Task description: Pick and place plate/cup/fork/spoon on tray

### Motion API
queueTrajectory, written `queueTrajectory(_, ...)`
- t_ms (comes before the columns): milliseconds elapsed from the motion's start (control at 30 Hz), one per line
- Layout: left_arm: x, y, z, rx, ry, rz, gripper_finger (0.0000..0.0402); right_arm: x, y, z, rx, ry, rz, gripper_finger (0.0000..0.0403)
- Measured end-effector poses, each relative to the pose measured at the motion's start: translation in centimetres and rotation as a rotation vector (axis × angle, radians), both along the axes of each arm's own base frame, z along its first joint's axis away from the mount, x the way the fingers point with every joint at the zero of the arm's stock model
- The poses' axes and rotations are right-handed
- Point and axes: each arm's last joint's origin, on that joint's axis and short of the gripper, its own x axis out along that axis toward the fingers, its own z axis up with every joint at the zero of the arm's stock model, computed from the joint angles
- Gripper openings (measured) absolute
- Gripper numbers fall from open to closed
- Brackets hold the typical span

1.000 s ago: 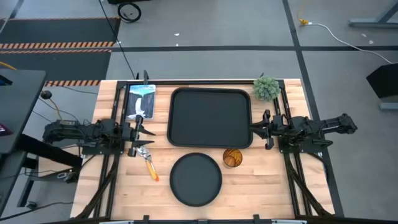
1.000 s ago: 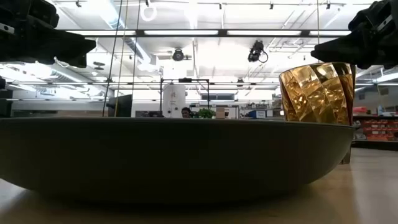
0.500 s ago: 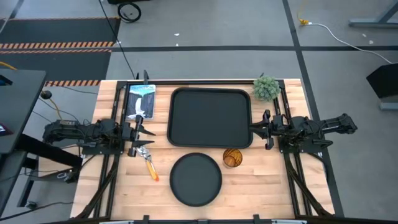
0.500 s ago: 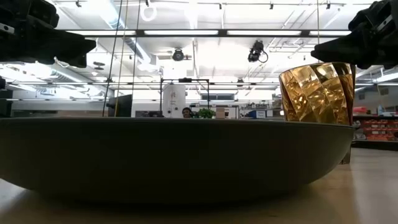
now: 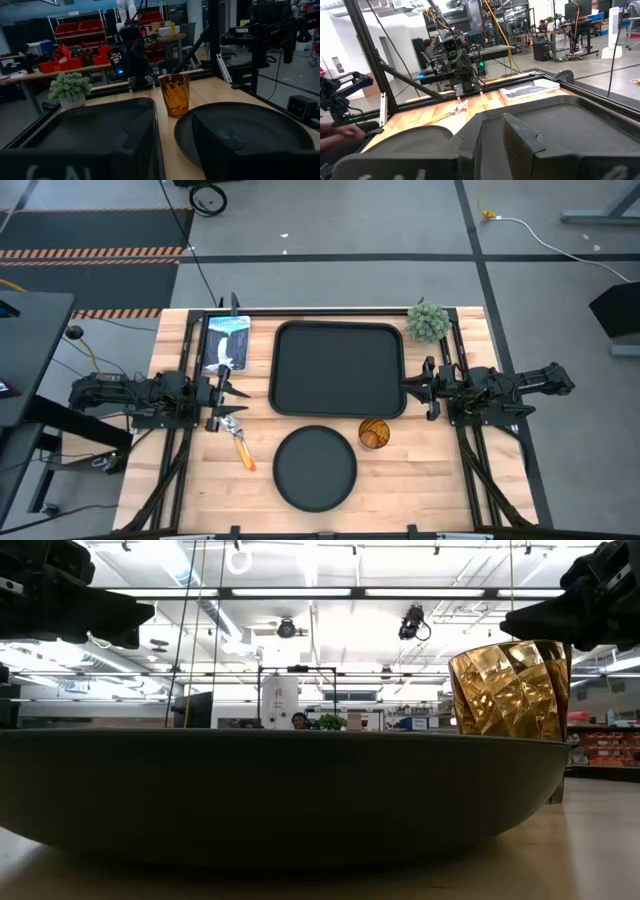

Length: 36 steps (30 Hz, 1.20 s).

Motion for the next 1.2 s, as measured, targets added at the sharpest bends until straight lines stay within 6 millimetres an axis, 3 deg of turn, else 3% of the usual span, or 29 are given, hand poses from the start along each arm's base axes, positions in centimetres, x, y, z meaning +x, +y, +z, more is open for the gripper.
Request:
queueTrajectory(533, 0.0, 0.0, 0.1, 0.002, -0.014, 0.000, 0.0142, 0.0, 0.0, 0.0, 0.000, 0.000, 0.000, 0.0078)
queueTrajectory(600, 0.0, -0.1, 0.3, -0.098, -0.019, -0.017, 0.0142, 0.0, 0.0, 0.0, 0.000, 0.000, 0.000, 0.0078)
queueTrajectory(700, 0.0, -0.2, 0.5, -0.399, 0.000, -0.052, 0.0142, 0.0, 0.0, 0.0, 0.000, 0.000, 0.000, 0.0078)
queueTrajectory(900, -0.2, 0.0, 1.6, -0.578, -0.102, -0.075, 0.0142, 0.0, 0.0, 0.0, 0.000, -0.001, 0.000, 0.0078)
queueTrajectory(1200, -1.3, 0.2, 4.4, -0.503, -0.435, -0.081, 0.0142, 0.0, 0.0, 0.0, 0.000, 0.000, 0.000, 0.0078)
